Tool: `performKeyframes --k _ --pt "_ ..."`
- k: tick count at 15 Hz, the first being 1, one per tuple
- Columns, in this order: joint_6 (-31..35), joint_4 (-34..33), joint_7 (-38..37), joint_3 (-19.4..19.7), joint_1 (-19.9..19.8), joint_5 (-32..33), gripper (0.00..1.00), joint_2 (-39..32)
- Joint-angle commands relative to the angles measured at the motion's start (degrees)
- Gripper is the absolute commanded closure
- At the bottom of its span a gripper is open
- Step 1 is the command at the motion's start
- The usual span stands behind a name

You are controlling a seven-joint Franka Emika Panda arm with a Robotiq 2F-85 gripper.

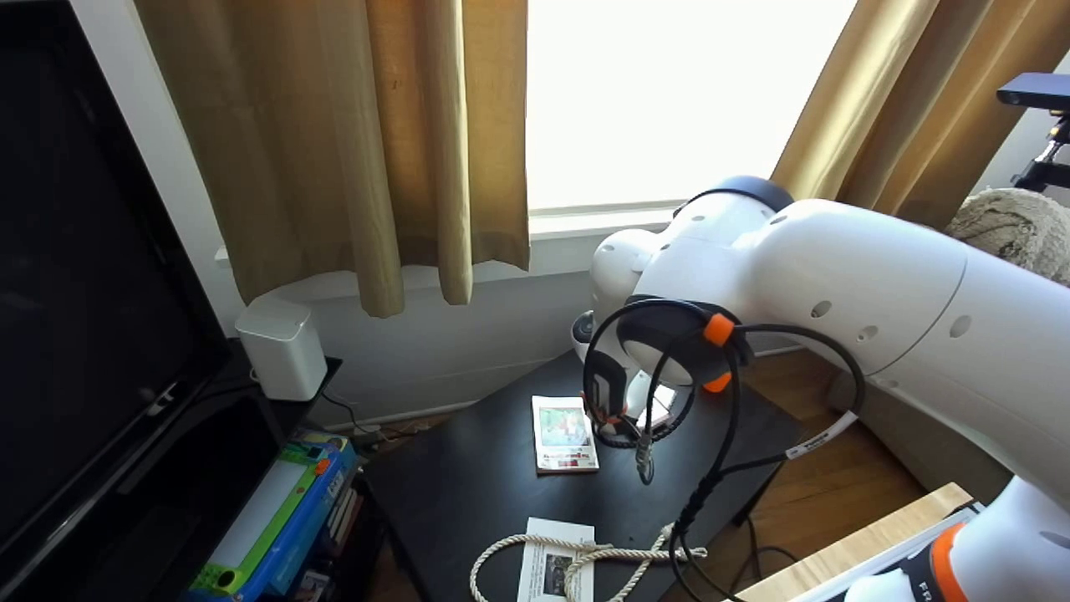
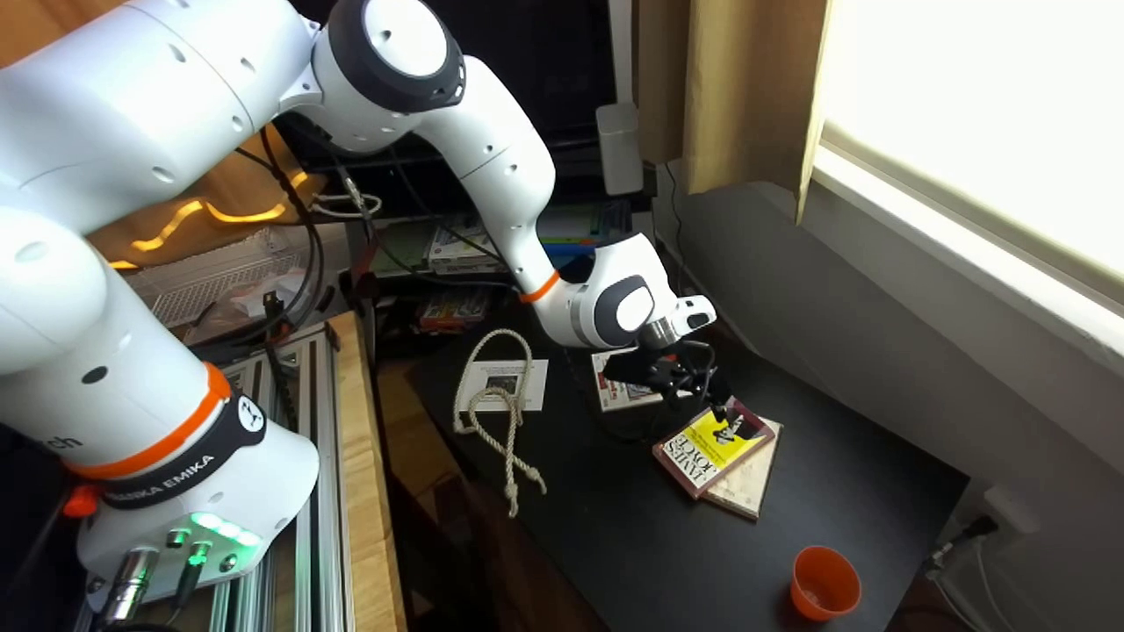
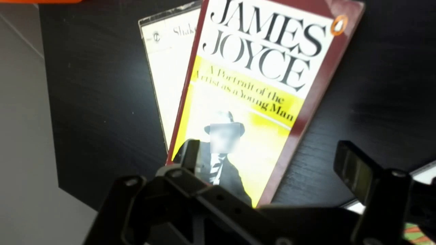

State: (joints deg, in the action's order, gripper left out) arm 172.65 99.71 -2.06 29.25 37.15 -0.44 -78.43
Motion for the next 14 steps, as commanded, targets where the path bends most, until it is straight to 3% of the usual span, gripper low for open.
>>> performKeyframes --k 1,14 --pt "-4.57 -0.91 -1.54 -2.51 -3.15 3.71 0.0 0.91" --pt "-10.24 -3.51 -3.07 -2.7 -5.63 12.6 0.0 -0.63"
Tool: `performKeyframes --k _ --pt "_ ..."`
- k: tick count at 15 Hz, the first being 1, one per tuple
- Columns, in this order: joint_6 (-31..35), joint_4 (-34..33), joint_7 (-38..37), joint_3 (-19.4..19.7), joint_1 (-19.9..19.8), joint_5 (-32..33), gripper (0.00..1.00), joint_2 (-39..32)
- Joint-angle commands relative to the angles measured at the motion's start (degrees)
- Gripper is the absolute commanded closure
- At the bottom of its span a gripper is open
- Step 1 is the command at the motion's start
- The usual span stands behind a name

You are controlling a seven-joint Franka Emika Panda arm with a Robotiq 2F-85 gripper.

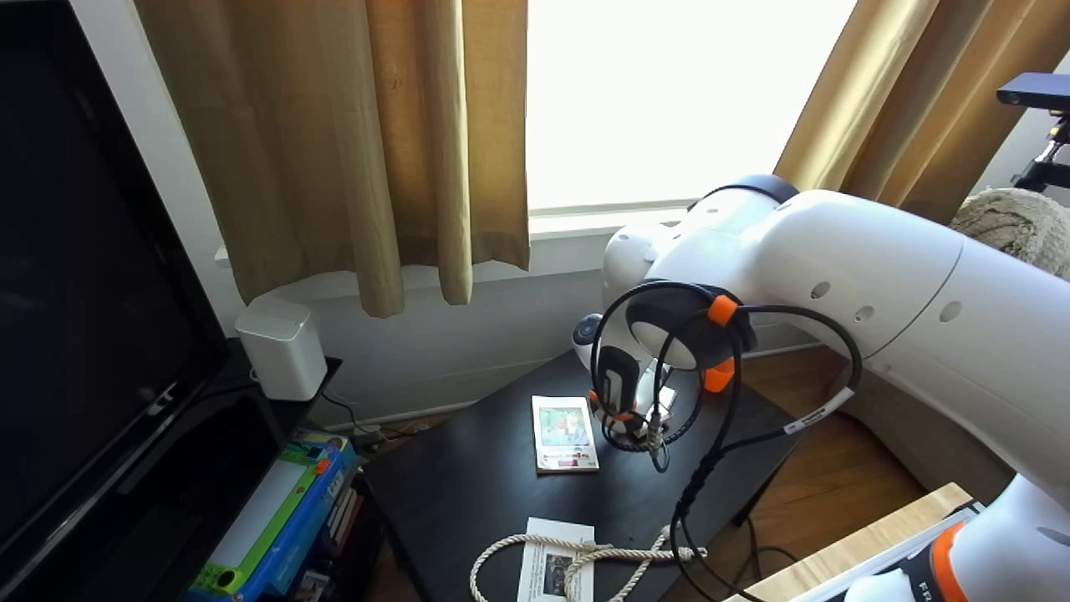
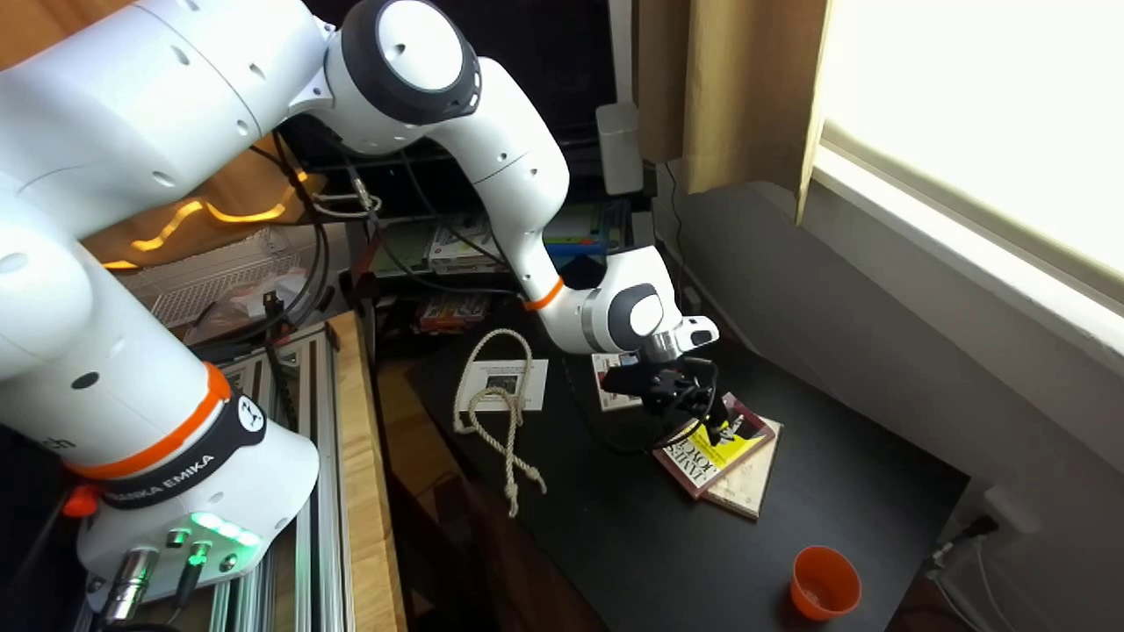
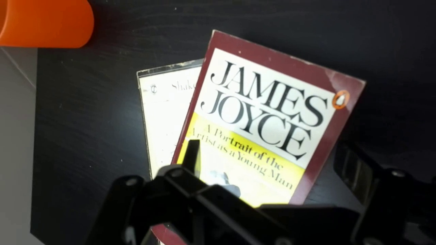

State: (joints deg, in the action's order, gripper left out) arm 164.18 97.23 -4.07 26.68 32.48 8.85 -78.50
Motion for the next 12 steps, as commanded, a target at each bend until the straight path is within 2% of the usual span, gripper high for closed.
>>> performKeyframes --k 1,9,12 --pt "-1.98 -0.87 -1.06 0.13 -0.99 4.05 0.0 -0.46" --pt "-3.97 -0.23 -2.34 3.24 -0.11 9.68 0.0 -0.87" --pt "-5.01 0.56 -2.3 1.7 -1.09 9.56 0.0 1.31"
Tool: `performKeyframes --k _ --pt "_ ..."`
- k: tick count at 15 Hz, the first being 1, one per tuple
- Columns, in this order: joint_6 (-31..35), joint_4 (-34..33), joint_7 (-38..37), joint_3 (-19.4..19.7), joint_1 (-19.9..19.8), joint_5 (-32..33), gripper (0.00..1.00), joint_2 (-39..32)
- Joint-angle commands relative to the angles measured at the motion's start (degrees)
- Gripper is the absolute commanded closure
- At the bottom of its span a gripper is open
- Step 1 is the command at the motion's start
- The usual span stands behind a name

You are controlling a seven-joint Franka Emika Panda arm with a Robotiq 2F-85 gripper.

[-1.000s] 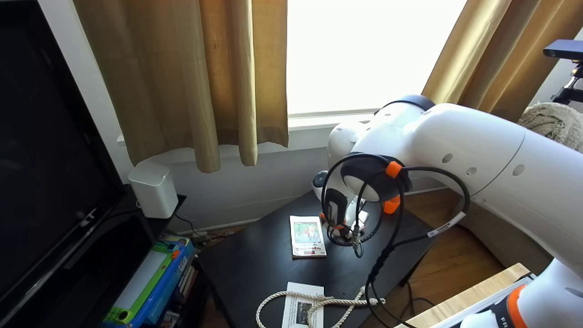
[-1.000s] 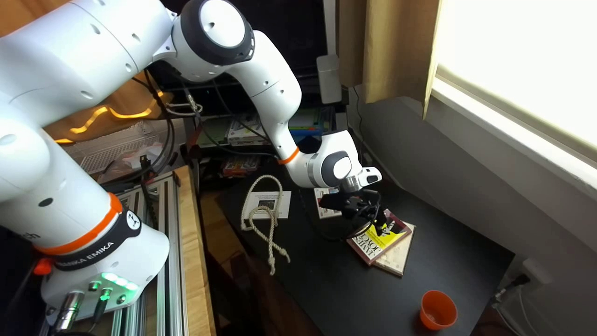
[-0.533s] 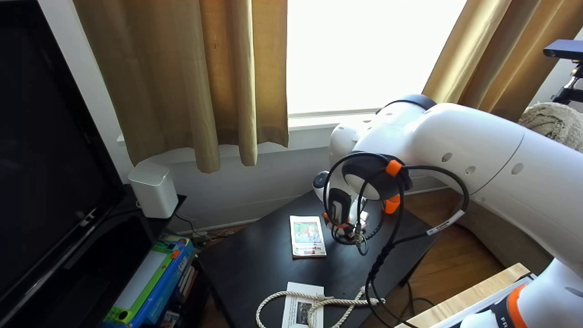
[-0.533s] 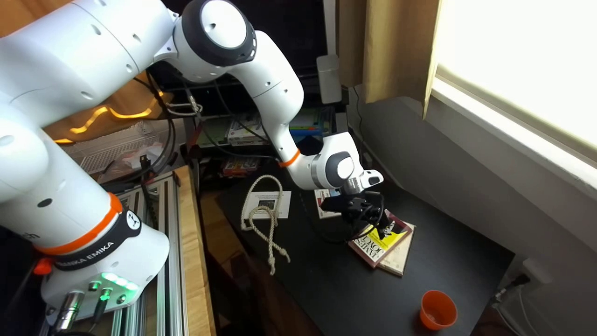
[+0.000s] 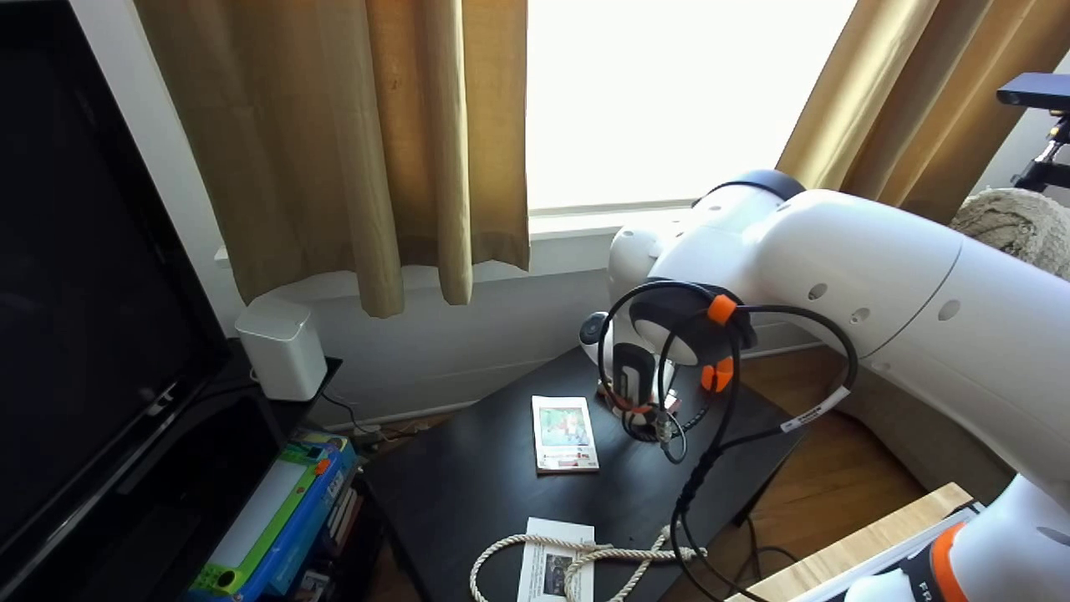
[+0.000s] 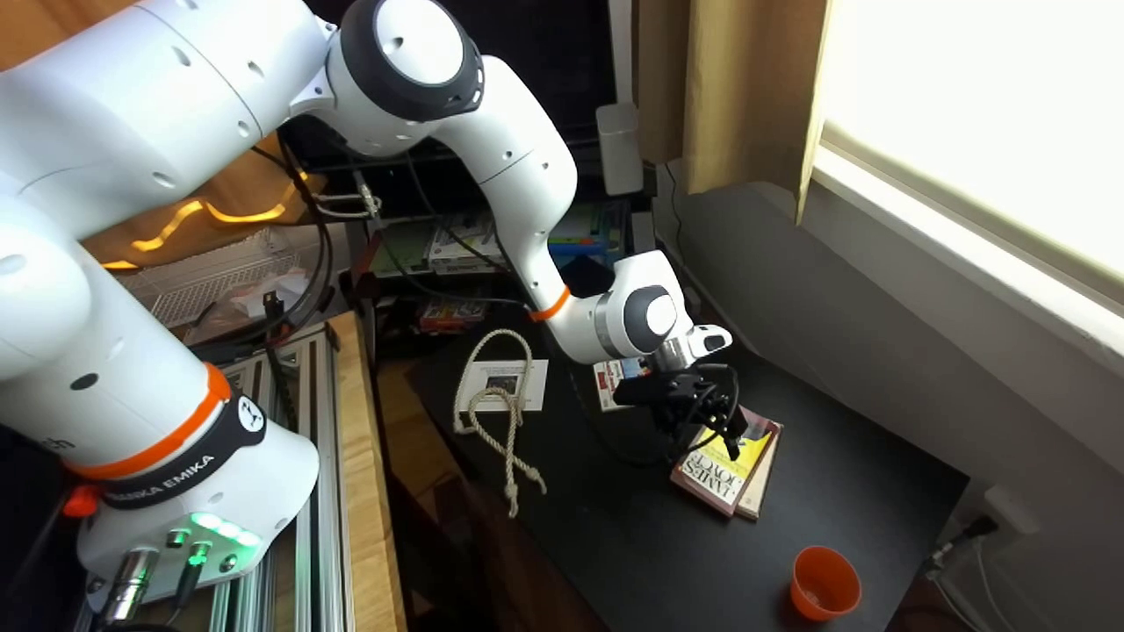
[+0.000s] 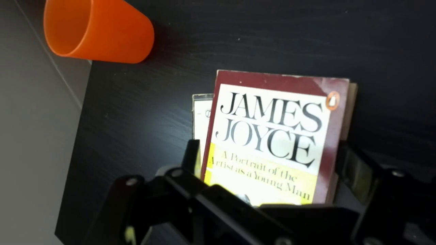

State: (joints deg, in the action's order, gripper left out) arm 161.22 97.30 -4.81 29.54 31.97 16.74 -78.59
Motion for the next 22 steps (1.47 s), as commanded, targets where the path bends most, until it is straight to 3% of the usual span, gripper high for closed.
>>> performKeyframes --k 1,6,11,17,22 --pt "-2.84 1.2 -0.86 -1.88 -0.81 1.71 0.0 2.77" --pt "-4.52 2.65 -1.66 -4.31 -0.41 1.88 0.0 7.45" --pt "-10.57 2.86 -1.98 -12.01 -2.6 0.45 0.0 13.78" --pt "-19.08 -1.56 -5.03 -21.35 -4.59 -0.42 0.0 13.95" --pt "-18.1 -1.63 -6.15 -21.35 -4.21 1.73 0.0 14.22"
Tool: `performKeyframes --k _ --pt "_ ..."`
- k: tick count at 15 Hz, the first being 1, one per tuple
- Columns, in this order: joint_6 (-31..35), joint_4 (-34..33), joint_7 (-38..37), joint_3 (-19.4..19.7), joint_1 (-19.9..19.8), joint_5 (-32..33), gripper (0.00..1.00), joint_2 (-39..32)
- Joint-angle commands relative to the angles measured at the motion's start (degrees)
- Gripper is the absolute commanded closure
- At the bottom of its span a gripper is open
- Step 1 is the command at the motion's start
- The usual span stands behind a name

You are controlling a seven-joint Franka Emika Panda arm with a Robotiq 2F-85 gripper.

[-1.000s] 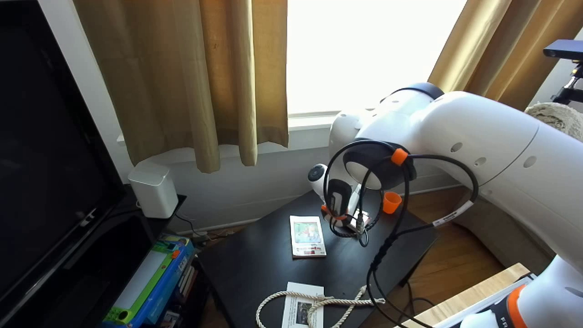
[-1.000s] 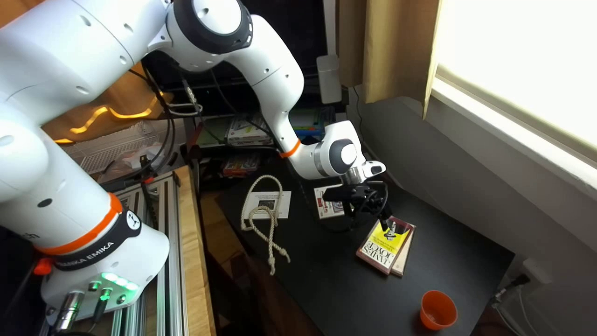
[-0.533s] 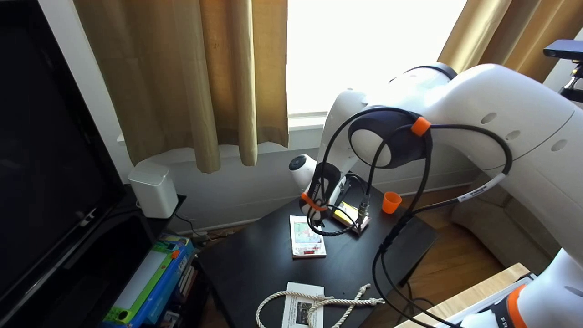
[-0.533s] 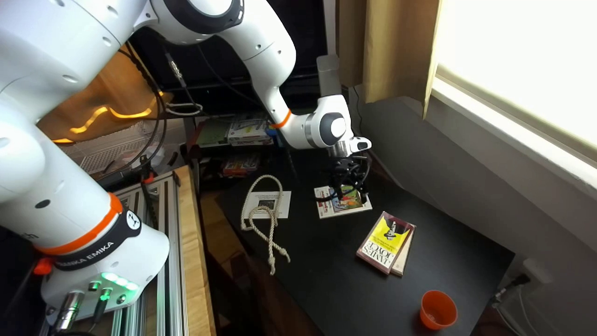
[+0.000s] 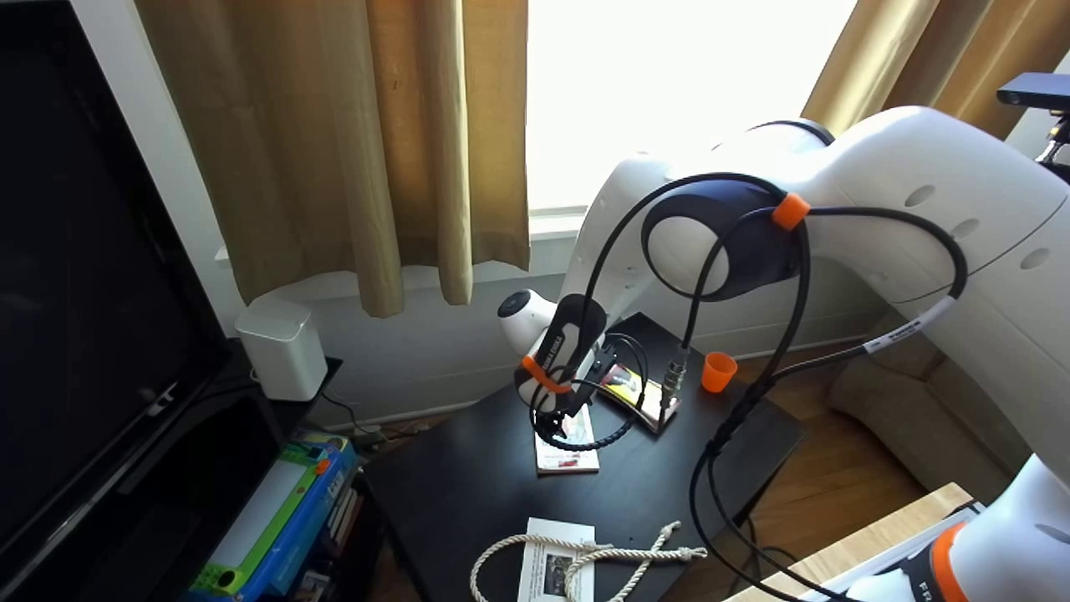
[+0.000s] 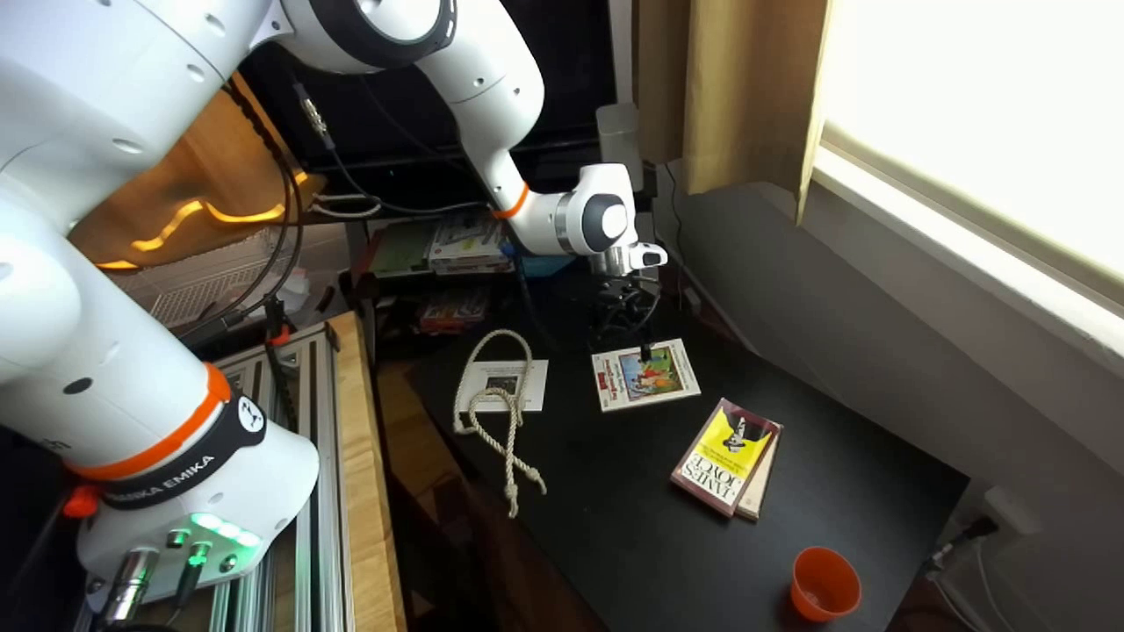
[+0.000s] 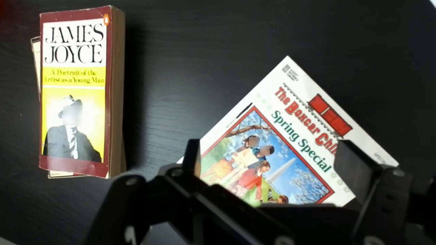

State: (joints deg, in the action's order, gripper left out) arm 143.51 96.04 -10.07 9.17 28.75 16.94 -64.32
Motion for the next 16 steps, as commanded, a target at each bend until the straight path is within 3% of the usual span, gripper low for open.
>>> performKeyframes --k 1,10,16 --pt "-0.39 -0.4 -0.89 -0.93 -1.19 1.54 0.0 -0.05" --pt "2.12 -4.59 -3.25 -3.94 -0.55 0.29 0.0 -5.16" --pt "7.18 -7.61 -5.67 -3.77 0.24 -0.52 0.0 -9.51"
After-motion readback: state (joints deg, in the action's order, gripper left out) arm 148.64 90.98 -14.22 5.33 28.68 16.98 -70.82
